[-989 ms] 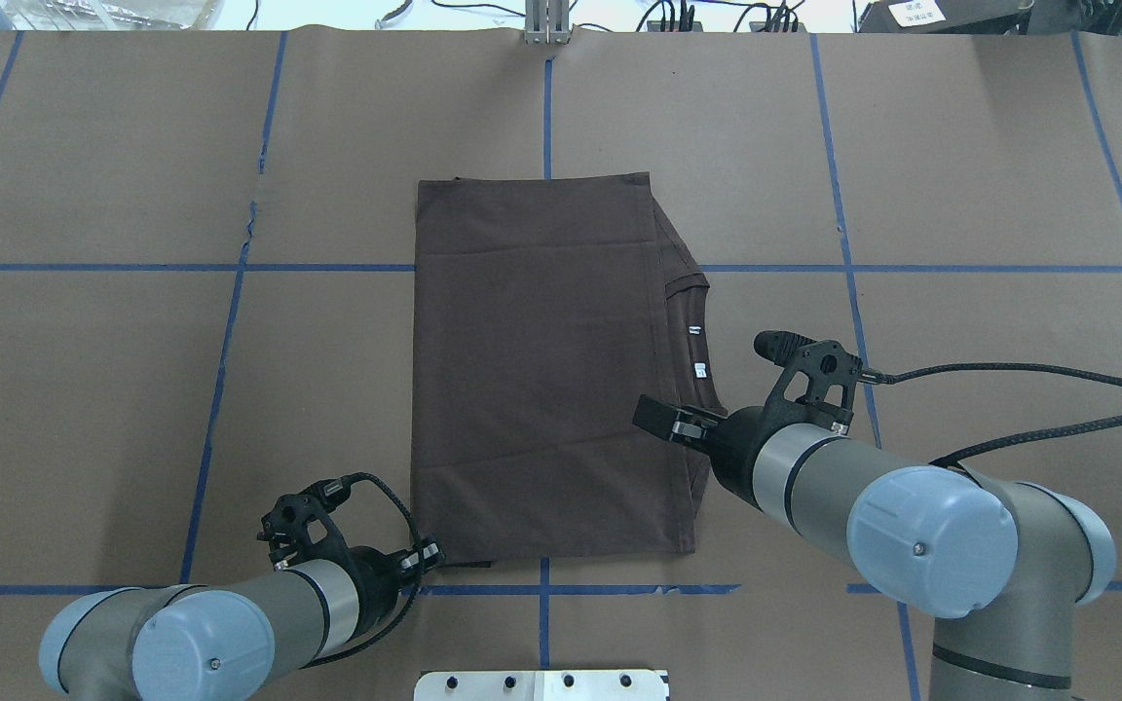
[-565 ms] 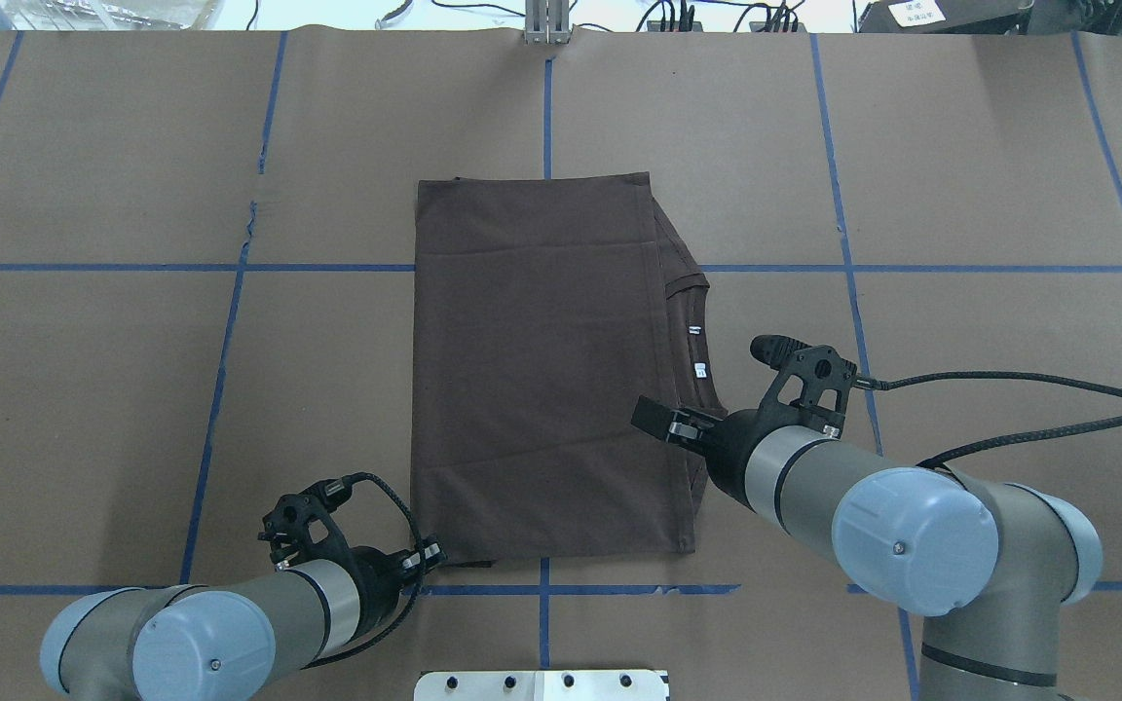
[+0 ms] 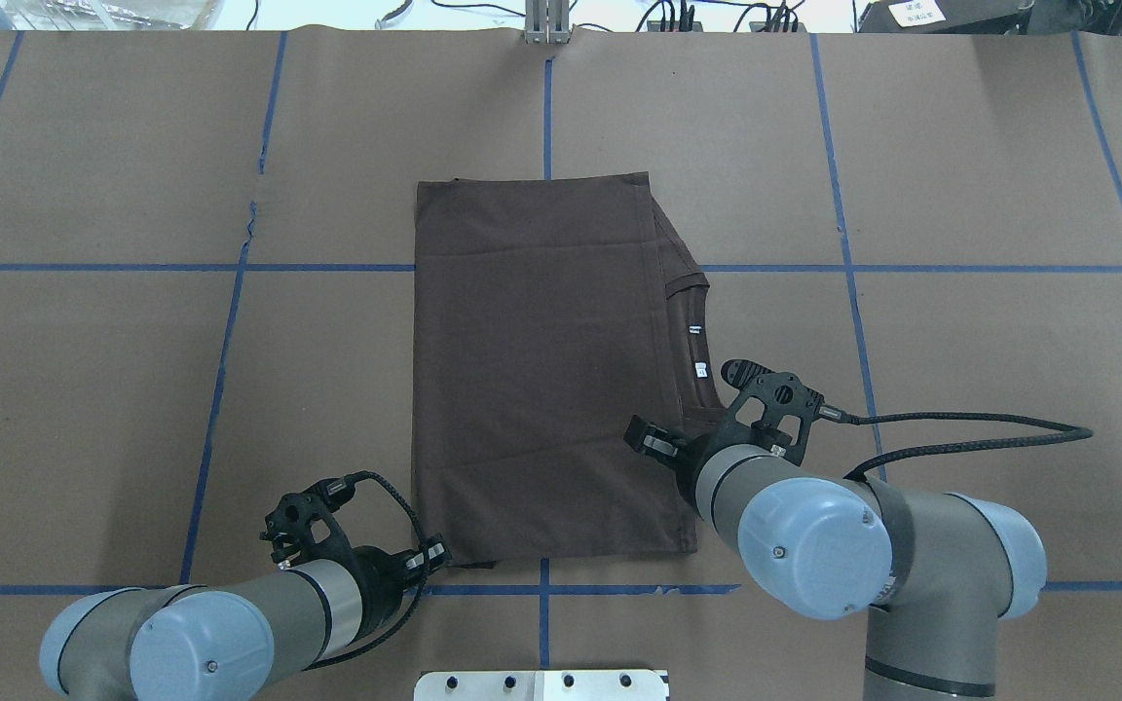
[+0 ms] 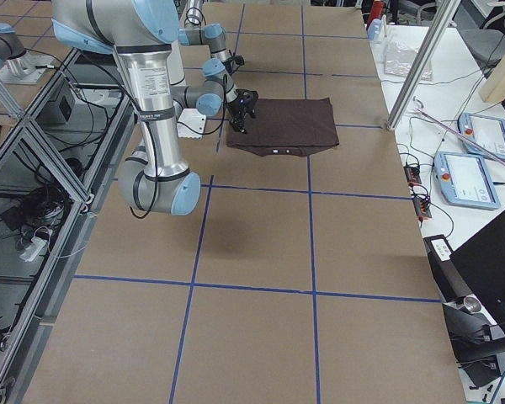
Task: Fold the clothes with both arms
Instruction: 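Lower both grippers onto the shirt's near corners and grasp them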
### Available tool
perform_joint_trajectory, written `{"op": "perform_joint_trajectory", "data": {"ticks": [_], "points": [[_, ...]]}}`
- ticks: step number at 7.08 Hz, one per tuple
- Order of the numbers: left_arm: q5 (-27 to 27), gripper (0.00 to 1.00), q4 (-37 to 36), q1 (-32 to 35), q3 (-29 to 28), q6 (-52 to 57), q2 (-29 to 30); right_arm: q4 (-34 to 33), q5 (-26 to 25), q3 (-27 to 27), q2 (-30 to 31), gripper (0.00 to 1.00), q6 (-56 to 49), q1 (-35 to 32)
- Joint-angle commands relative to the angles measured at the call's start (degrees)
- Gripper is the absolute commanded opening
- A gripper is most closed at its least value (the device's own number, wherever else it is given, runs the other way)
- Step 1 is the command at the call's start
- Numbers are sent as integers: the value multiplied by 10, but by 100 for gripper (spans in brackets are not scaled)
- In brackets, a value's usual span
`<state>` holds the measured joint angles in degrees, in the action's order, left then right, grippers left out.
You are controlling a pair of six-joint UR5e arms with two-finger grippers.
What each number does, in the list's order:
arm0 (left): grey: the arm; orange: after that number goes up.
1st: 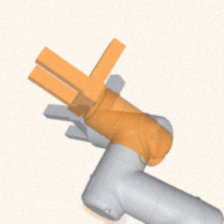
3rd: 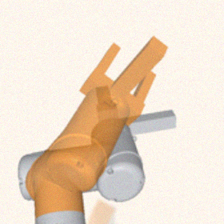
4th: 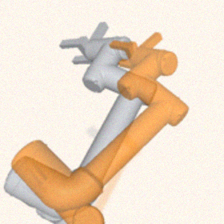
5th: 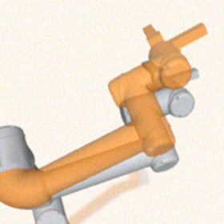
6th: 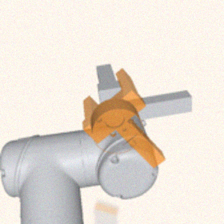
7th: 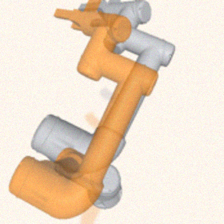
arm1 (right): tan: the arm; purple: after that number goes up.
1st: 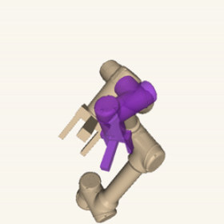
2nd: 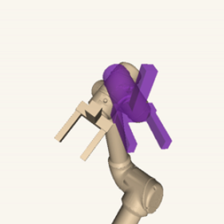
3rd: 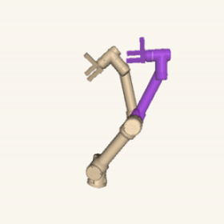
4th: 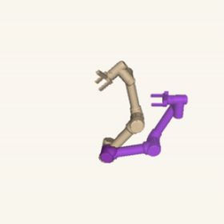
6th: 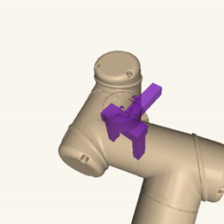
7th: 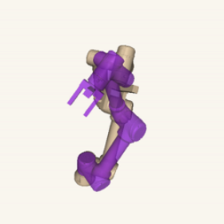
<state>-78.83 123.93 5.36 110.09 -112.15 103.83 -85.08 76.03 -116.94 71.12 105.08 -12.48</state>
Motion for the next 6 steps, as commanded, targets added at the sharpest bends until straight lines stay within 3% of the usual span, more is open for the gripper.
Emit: {"op": "perform_joint_trajectory", "data": {"ticks": [1, 2, 6], "points": [[0, 0, 0, 0, 1, 1, 3, -36, 31, 24, -16, 76, 10, 22], [0, 0, 1, 0, 1, 1, 3, -59, 59, 25, -26, 76, 10, 23], [0, 0, 1, 0, 1, 0, 2, -61, 55, 62, -32, 69, 5, 27]]}}
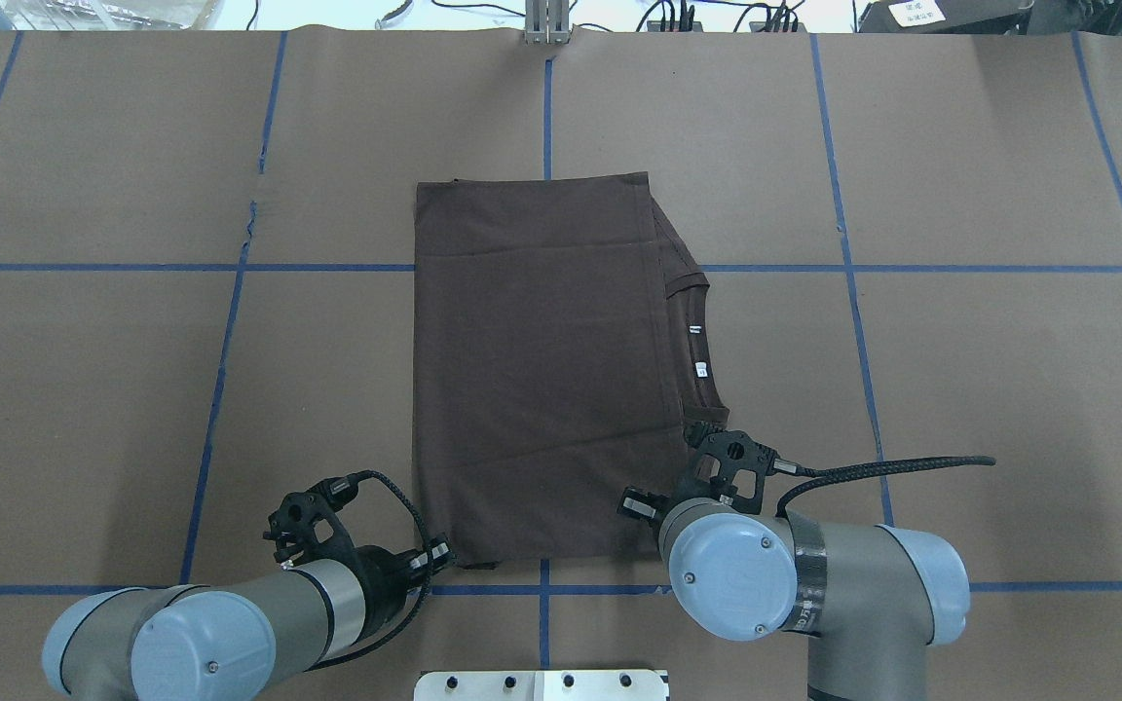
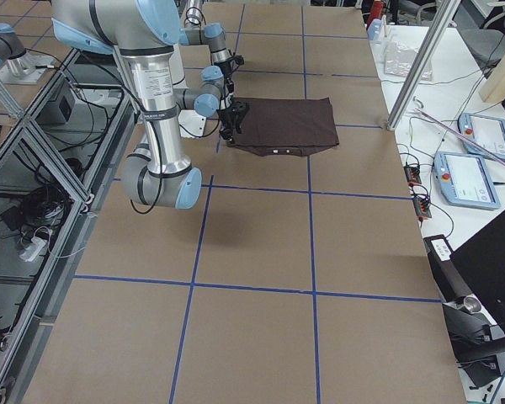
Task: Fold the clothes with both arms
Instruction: 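Lower both grippers onto the shirt's near corners and grasp them, then lift the near edge with both grippers and fold it toward the far edge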
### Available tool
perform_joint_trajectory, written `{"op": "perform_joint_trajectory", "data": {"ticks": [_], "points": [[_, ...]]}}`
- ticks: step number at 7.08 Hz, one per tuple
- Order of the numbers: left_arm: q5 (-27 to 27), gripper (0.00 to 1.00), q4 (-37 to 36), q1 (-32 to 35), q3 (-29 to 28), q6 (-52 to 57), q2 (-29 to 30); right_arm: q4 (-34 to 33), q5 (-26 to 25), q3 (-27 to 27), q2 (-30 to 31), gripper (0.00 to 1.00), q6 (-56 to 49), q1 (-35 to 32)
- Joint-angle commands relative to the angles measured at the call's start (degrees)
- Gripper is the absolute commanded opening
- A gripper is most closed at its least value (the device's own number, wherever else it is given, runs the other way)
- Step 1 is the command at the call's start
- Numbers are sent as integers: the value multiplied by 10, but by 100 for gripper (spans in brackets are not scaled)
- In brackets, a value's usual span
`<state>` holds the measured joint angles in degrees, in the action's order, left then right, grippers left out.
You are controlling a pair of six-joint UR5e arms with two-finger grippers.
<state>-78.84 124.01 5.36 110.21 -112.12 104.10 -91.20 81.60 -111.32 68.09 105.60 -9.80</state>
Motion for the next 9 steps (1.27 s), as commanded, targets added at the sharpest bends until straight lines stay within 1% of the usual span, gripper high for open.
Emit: {"op": "perform_joint_trajectory", "data": {"ticks": [1, 2, 4, 5, 6, 7, 9], "points": [[0, 0, 0, 0, 1, 0, 0, 0, -1, 10, -4, 66, 1, 0], [-1, 0, 0, 0, 1, 0, 0, 1, -2, 25, -11, 63, 2, 1], [0, 0, 0, 0, 1, 0, 0, 1, -3, 30, -13, 61, 4, 2], [0, 0, 0, 0, 1, 0, 0, 1, -3, 31, -13, 56, 5, 2], [0, 0, 0, 0, 1, 0, 0, 2, -7, 31, -16, 26, 10, 2], [0, 0, 0, 0, 1, 0, 0, 6, -9, 30, -17, 0, 31, 1], [1, 0, 1, 0, 1, 0, 0, 6, -10, 23, -17, 0, 35, 0]]}}
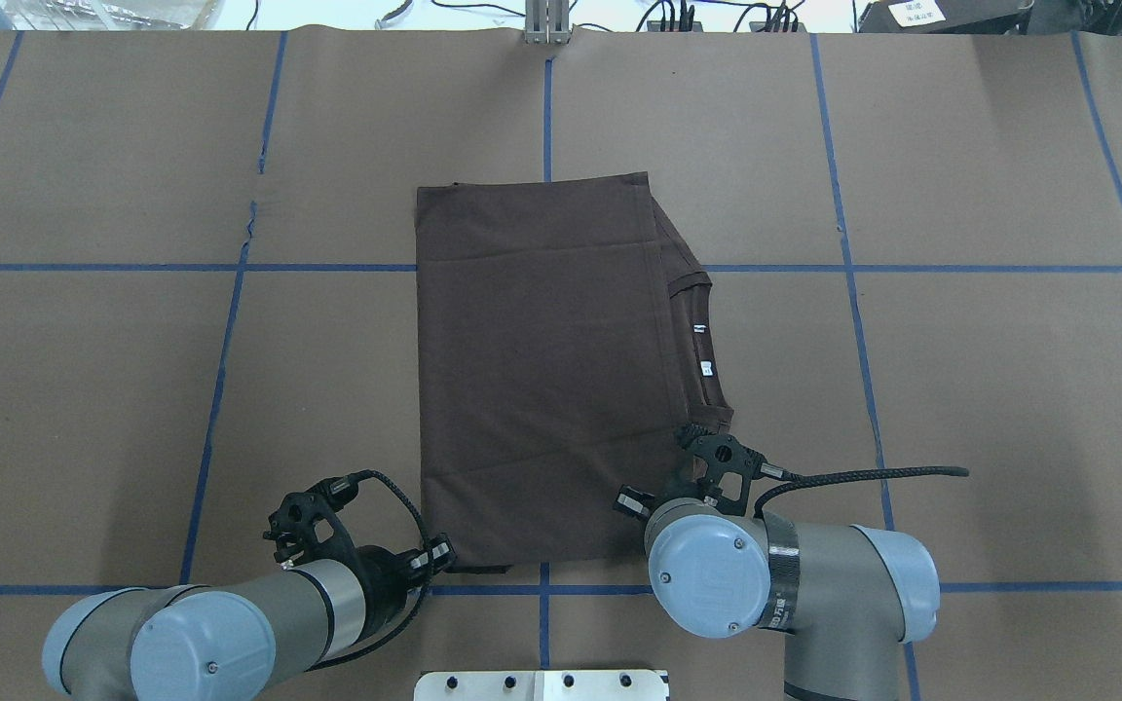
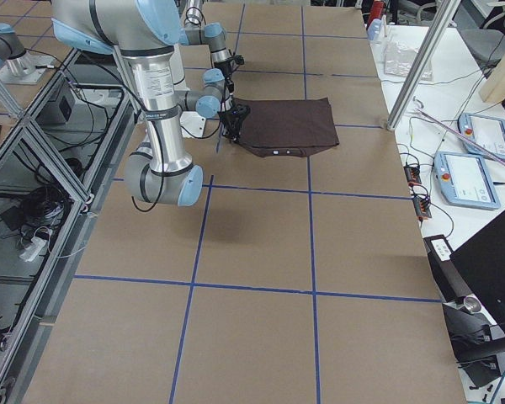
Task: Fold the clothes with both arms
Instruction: 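Lift the near edge with both grippers and fold it toward the far edge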
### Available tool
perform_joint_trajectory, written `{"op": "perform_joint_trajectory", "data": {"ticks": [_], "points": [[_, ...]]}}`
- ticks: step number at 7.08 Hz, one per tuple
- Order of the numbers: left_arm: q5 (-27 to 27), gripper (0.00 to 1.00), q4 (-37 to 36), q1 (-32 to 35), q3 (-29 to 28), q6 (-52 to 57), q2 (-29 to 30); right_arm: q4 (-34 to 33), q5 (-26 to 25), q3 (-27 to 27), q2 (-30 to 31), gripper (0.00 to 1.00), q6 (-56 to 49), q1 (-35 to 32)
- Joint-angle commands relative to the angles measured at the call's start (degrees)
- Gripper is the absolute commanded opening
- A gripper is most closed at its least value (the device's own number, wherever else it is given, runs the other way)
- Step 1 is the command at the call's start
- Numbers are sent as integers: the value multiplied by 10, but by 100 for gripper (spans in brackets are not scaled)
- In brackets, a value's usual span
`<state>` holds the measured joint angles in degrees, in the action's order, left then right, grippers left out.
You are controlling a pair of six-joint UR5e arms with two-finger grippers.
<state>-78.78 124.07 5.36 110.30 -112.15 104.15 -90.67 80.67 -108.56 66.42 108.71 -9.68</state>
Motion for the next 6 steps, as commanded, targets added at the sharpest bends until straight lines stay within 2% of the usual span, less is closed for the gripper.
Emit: {"op": "perform_joint_trajectory", "data": {"ticks": [1, 2, 3, 4, 5, 6], "points": [[-1, 0, -1, 0, 0, 0, 1, 1, -1, -9, -1, 0, 4, -1], [-1, 0, -1, 1, 3, 1, 6, 1, -1, -23, -1, 0, 4, -2], [-9, 0, -13, 2, 40, 4, 2, -5, -1, -50, 2, 0, 4, -5], [-37, 0, -73, 2, 100, 6, 3, -6, -1, -87, 9, 0, 4, -10], [-41, 0, -141, 1, 162, 6, 6, -31, -1, -137, 22, 0, 5, -2], [-45, 0, -208, 1, 231, 6, 7, -102, 1, -211, 21, 0, 18, 16]]}}
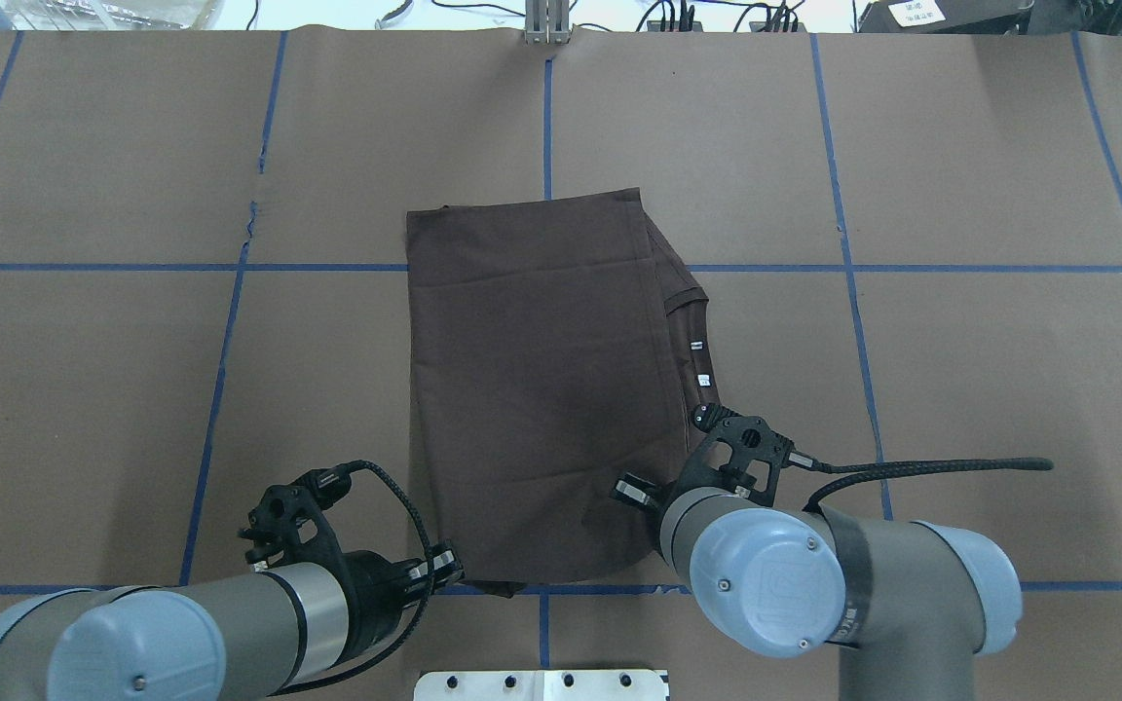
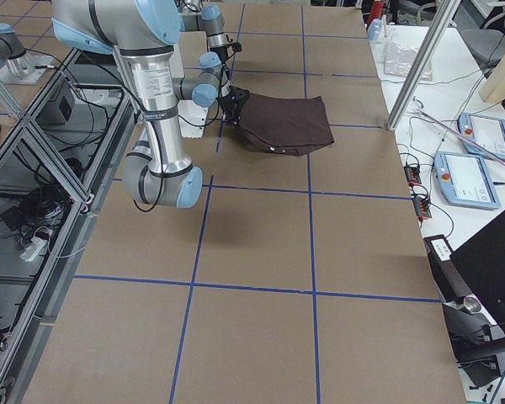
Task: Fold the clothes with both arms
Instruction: 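Lift the near edge with both grippers and fold it toward the far edge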
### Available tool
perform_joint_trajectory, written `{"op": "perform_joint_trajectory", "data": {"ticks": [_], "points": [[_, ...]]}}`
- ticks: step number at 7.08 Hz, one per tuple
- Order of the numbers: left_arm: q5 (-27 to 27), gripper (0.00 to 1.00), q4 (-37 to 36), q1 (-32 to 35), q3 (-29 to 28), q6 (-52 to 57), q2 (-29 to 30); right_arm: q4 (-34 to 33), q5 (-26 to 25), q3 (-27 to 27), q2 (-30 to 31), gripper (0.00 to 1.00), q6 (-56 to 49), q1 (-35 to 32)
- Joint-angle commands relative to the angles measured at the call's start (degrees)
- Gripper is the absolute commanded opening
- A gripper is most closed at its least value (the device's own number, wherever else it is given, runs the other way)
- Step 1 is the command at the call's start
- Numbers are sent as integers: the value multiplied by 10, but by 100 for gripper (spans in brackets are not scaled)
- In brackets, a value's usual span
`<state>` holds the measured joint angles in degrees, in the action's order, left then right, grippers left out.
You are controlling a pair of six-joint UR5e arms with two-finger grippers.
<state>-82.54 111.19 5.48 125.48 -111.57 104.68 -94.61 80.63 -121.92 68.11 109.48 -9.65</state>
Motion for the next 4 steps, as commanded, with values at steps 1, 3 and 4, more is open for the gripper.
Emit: {"op": "perform_joint_trajectory", "data": {"ticks": [1, 3, 4], "points": [[-47, 0, -146, 0, 132, 0, 19, -94, 1, -107, -2, 0, 12, 27], [-53, 0, -170, 9, 116, 27, 40, -95, 0, -89, -6, 0, 9, 31], [-53, 0, -170, 39, 104, 55, 45, -91, 1, -60, -15, 0, 4, 10]]}}
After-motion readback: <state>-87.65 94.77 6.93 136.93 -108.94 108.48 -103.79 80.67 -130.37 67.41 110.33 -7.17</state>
